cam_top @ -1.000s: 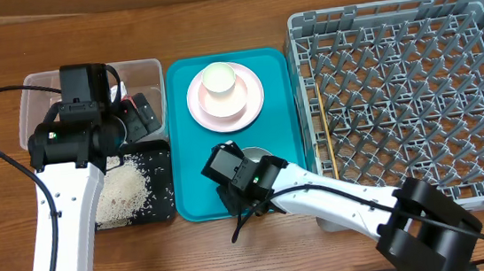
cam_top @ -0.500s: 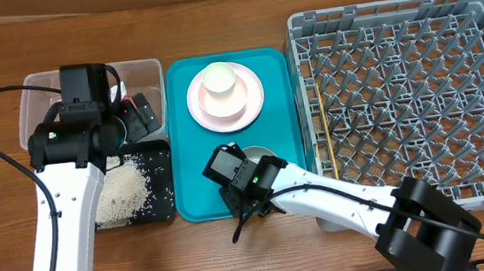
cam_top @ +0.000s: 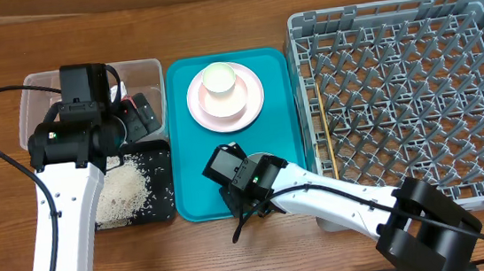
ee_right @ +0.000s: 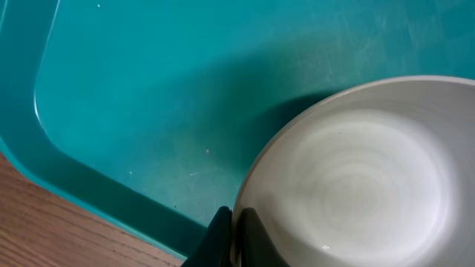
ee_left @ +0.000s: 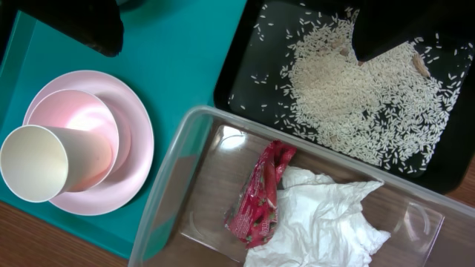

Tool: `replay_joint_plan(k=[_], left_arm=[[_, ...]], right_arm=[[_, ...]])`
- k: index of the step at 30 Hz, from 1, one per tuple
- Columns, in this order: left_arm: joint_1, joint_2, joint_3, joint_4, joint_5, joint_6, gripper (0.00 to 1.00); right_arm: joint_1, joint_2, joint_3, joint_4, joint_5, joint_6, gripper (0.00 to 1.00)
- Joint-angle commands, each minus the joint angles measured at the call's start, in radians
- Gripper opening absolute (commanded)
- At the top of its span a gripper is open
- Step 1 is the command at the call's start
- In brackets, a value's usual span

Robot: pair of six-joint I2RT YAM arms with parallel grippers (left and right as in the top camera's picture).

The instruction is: Sort waste into correct bins and load items into the dishwasher

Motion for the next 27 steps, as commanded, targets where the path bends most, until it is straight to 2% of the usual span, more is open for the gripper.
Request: replay_joint_plan(k=[1,16,21,27], left_arm=[[0.004,-0.001,0.014,0.001,-0.003,0.001,1.0],[0.004,-0.001,0.014,0.001,-0.003,0.001,1.0],[0.004,-0.001,0.014,0.001,-0.003,0.001,1.0],[0.004,-0.001,0.014,0.001,-0.003,0.001,1.0]], right_arm=[[0.0,-0.002,0.014,0.006,-0.011,0.032,0.04],[-0.001,-0.002,0.014,-0.013,-0.011,0.034,0.04],[-0.001,-0.002,0.014,-0.013,-0.011,0.034,0.13],[-0.001,-0.001,0.006,-0.013,-0.01,0.027,0.14]])
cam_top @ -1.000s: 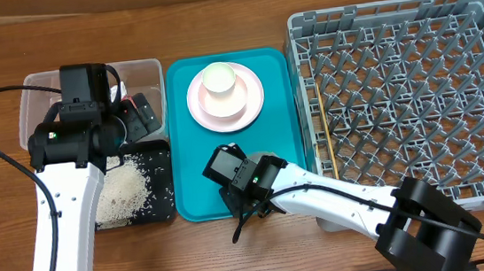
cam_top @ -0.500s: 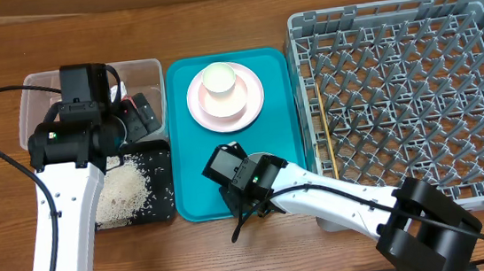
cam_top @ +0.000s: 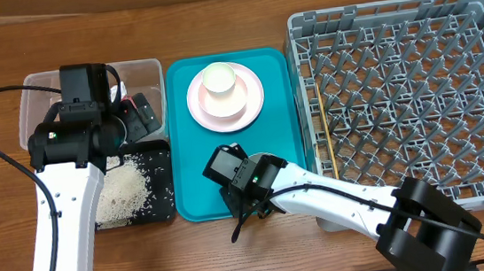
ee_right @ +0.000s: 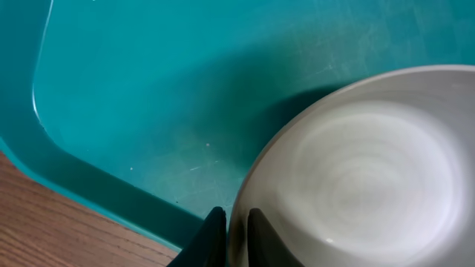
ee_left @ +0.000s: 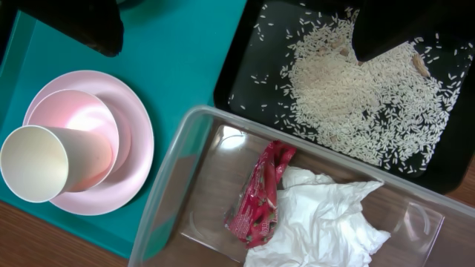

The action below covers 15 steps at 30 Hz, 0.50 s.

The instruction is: Sort waste into correct bins and load items into the dishwasher

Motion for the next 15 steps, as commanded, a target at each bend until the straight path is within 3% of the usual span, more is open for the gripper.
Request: replay_joint_plan(k=[1,5,15], left_arm=[[0.004,-0.001,0.014,0.001,-0.003,0.001,1.0],[0.004,-0.001,0.014,0.001,-0.003,0.001,1.0],[0.004,-0.001,0.014,0.001,-0.003,0.001,1.0]], right_arm=[[-0.001,-0.001,0.0,0.005,-0.004,-0.006,0.15],[-0.001,-0.001,-0.011,0.005,0.022,-0.008,0.19],[-0.001,-0.001,-0.014,0.005,0.022,-0.008,0.18]])
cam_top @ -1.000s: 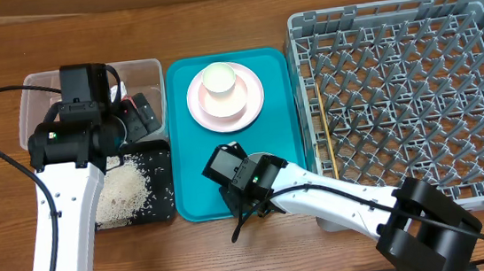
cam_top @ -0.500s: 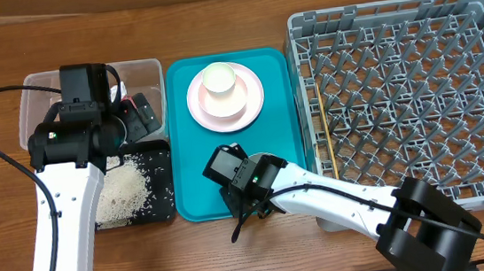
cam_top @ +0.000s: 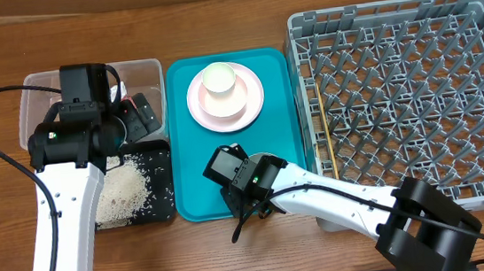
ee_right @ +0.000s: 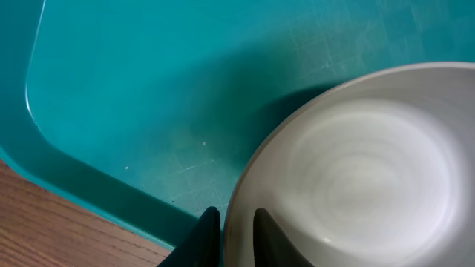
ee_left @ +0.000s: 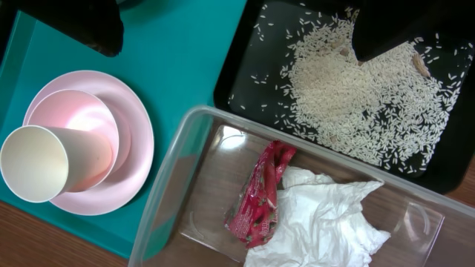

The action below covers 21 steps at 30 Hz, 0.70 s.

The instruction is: Sort waste into correct bins and load items into the dishwasher

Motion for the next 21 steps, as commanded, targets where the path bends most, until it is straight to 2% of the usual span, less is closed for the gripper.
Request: replay_joint_plan(k=[1,17,21], left_arm=[[0.004,-0.001,0.014,0.001,-0.003,0.002,1.0],[0.004,-0.001,0.014,0.001,-0.003,0.002,1.0],[0.004,-0.001,0.014,0.001,-0.003,0.002,1.0]], right_arm=[[-0.001,-0.001,-0.011,0.005,0.017,-0.003,0.18],[-0.001,-0.001,-0.05,0.025,0.044,-0.003,0.17],[-0.001,-0.001,-0.05,0.031,0.044,-0.003,0.13]])
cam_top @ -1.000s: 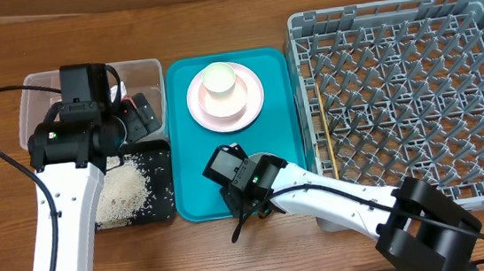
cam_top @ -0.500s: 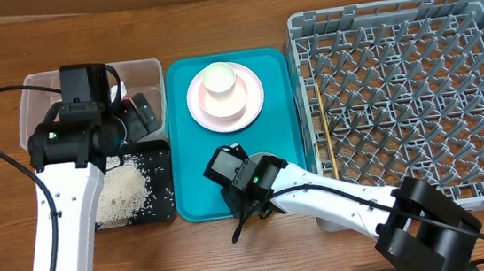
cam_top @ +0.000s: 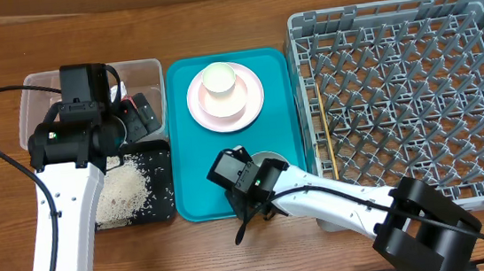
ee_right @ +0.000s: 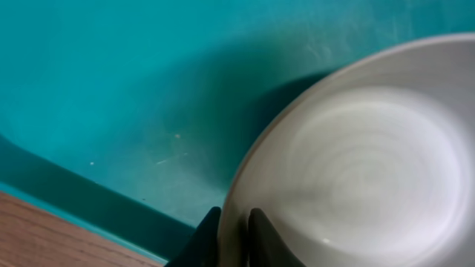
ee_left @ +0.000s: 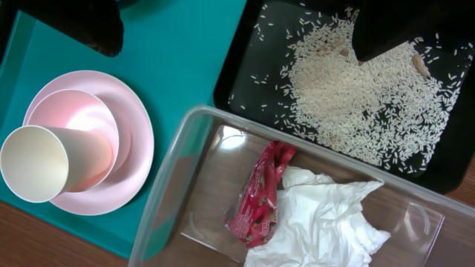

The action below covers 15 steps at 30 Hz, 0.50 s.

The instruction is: Sort waste into correct bins and load items into the dishwasher

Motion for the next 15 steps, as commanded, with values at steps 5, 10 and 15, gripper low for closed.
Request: replay_joint_plan(k=[5,10,15], left_arm=[[0.004,-0.001,0.014,0.001,-0.002,0.002,1.0],[0.004,-0.001,0.014,0.001,-0.002,0.002,1.0],[0.004,-0.001,0.014,0.001,-0.002,0.002,1.0]], right_arm=[[-0.001,-0.001,-0.002,0.023,0.016,-0.001,0.05],[-0.002,-0.008,0.049,0.018,-0.056,0.009,0.04],[-0.037,-0.069,0.132,-0.034,-0.161,0.004,0.04]])
